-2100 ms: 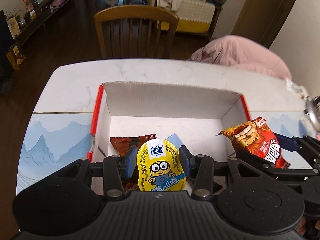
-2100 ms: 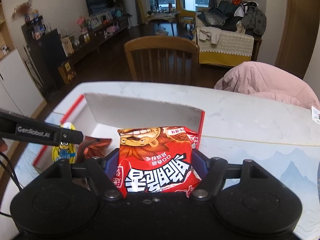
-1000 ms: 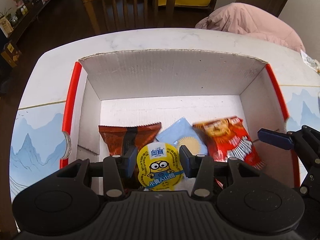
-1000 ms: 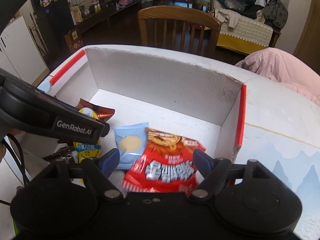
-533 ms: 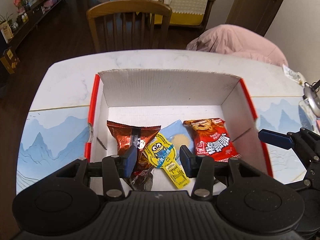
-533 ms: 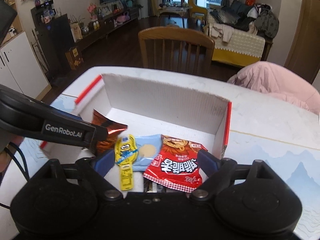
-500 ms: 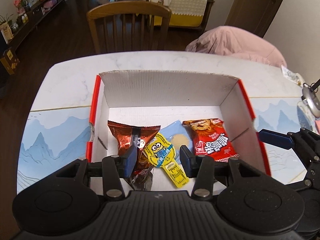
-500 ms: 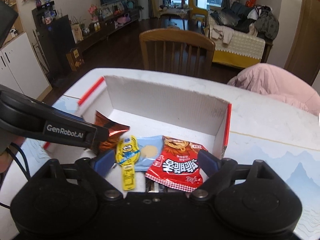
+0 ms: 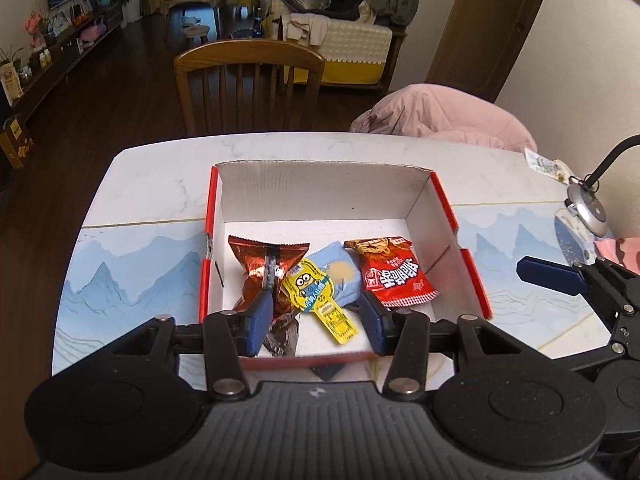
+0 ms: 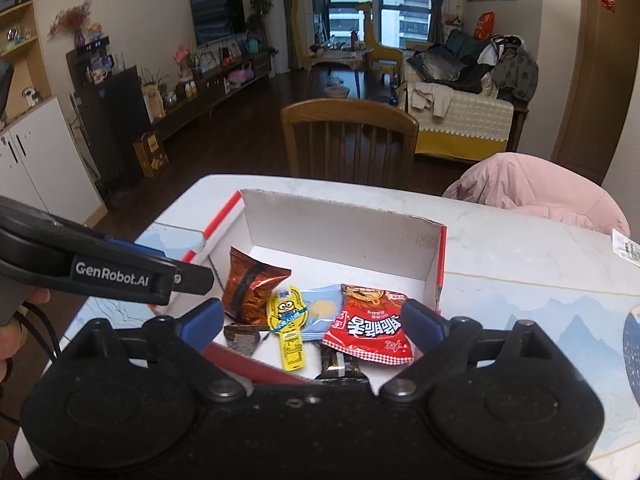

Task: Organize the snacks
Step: 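Withdraw both grippers from the box back toward the remaining snacks, then grasp the white-blue biscuit packet with the right gripper while the left grasps the green wafer bar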

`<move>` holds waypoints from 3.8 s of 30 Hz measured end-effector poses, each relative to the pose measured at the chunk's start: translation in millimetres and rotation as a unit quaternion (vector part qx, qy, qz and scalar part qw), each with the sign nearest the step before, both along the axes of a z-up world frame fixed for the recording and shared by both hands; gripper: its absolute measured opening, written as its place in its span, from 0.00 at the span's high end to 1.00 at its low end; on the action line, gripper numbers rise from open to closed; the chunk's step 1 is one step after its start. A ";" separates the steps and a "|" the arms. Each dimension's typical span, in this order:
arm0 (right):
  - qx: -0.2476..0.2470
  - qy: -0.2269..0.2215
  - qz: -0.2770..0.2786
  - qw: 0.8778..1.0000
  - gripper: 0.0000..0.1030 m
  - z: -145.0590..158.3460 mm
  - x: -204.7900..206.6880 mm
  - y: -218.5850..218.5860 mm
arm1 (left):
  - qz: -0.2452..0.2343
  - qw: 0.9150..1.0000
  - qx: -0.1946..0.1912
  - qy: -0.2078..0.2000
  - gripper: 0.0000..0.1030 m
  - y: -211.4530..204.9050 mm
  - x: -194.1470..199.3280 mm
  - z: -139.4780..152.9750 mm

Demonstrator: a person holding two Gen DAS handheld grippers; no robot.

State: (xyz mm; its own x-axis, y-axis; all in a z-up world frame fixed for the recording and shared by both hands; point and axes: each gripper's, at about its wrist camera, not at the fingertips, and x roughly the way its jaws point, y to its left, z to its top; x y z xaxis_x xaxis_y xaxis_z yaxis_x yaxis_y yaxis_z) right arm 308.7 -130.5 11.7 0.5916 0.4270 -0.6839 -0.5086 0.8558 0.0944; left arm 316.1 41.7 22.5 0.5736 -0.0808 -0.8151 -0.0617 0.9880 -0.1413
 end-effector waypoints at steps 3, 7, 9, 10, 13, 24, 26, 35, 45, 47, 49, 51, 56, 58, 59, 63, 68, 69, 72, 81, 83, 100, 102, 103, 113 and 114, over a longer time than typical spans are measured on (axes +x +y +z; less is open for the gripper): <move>0.007 -0.005 -0.004 1.000 0.03 5.7 -12.5 -1.7 | -0.003 1.000 -0.001 -0.009 0.48 0.9 -15.1 5.2; 0.014 -0.010 -0.010 1.000 0.02 10.4 -29.6 -4.7 | -0.007 1.000 0.000 -0.017 0.48 3.9 -34.2 9.3; 0.016 -0.010 -0.013 1.000 0.02 12.3 -37.2 -4.7 | -0.008 1.000 -0.002 -0.019 0.48 5.6 -44.2 10.8; 0.017 -0.011 -0.014 1.000 0.01 12.9 -41.2 -4.8 | -0.009 1.000 -0.001 -0.021 0.48 6.6 -48.3 11.6; 0.020 -0.015 -0.014 1.000 0.01 15.2 -53.1 -4.4 | -0.014 1.000 -0.003 -0.026 0.45 9.1 -63.0 14.7; 0.029 -0.017 -0.001 0.999 0.01 10.9 -92.6 5.1 | -0.021 0.999 -0.005 -0.042 0.29 23.1 -112.8 14.0; 0.031 -0.011 0.000 0.999 0.01 6.3 -98.5 6.9 | -0.016 0.999 -0.009 -0.037 0.29 27.3 -119.3 9.4; 0.021 0.012 -0.005 1.000 0.00 -21.9 -122.7 9.0 | 0.005 1.000 -0.025 -0.002 0.28 43.2 -142.6 -26.4; 0.012 0.076 -0.061 0.995 0.00 -62.4 -113.0 -2.3 | 0.075 0.995 -0.022 0.057 0.28 57.6 -145.7 -74.7; 0.011 0.090 -0.074 0.993 0.00 -72.1 -109.1 -4.5 | 0.084 0.993 -0.027 0.074 0.28 59.5 -143.5 -85.7; 0.008 0.103 -0.085 0.991 0.00 -81.0 -104.7 -6.1 | 0.092 0.992 -0.028 0.086 0.28 59.4 -141.6 -95.9; 0.005 0.120 -0.103 0.987 0.01 -90.1 -97.2 -7.5 | 0.099 0.990 -0.027 0.098 0.28 57.7 -138.7 -104.8; 0.003 0.165 -0.140 0.976 0.02 -114.4 -79.3 -8.9 | 0.125 0.984 -0.025 0.127 0.28 55.6 -131.1 -125.8; 0.003 0.180 -0.147 0.973 0.03 -122.0 -75.6 -7.6 | 0.130 0.982 -0.022 0.136 0.28 54.7 -129.4 -131.6; 0.002 0.185 -0.150 0.971 0.03 -125.3 -74.4 -6.0 | 0.134 0.981 -0.020 0.141 0.28 54.1 -128.2 -134.8; -0.009 0.204 -0.154 0.967 0.05 -136.7 -67.3 3.4 | 0.140 0.977 -0.024 0.158 0.28 51.8 -122.5 -144.3; -0.018 0.231 -0.163 0.959 0.06 -148.3 -56.8 9.0 | 0.137 0.976 -0.020 0.168 0.28 43.4 -117.8 -150.9; -0.018 0.236 -0.165 0.957 0.07 -150.5 -54.4 8.7 | 0.137 0.975 -0.021 0.171 0.28 41.9 -117.1 -152.7; -0.018 0.253 -0.174 0.952 0.07 -157.8 -52.2 8.8 | 0.138 0.974 -0.024 0.179 0.28 37.7 -115.7 -158.1; -0.020 0.269 -0.181 0.946 0.10 -164.2 -56.3 13.5 | 0.136 0.973 -0.019 0.187 0.28 31.7 -114.8 -166.0; -0.022 0.270 -0.176 0.946 0.11 -163.7 -58.6 15.6 | 0.131 0.974 -0.013 0.187 0.29 27.9 -115.8 -166.1; -0.006 0.254 -0.174 0.951 0.43 -159.2 -68.9 0.2 | 0.114 0.978 0.007 0.175 0.54 26.4 -133.0 -163.4; -0.002 0.251 -0.172 0.953 0.47 -159.1 -70.6 -1.0 | 0.113 0.978 0.005 0.174 0.54 28.3 -133.0 -163.6; -0.001 0.250 -0.171 0.953 0.48 -159.5 -71.6 -1.2 | 0.114 0.978 0.003 0.175 0.54 29.4 -133.6 -163.7; 0.007 0.232 -0.172 0.957 0.54 -154.8 -80.5 -8.0 | 0.114 0.979 -0.016 0.169 0.55 40.7 -137.2 -162.3; 0.007 0.229 -0.172 0.958 0.54 -153.6 -81.5 -8.5 | 0.114 0.979 -0.018 0.168 0.55 41.6 -137.6 -162.1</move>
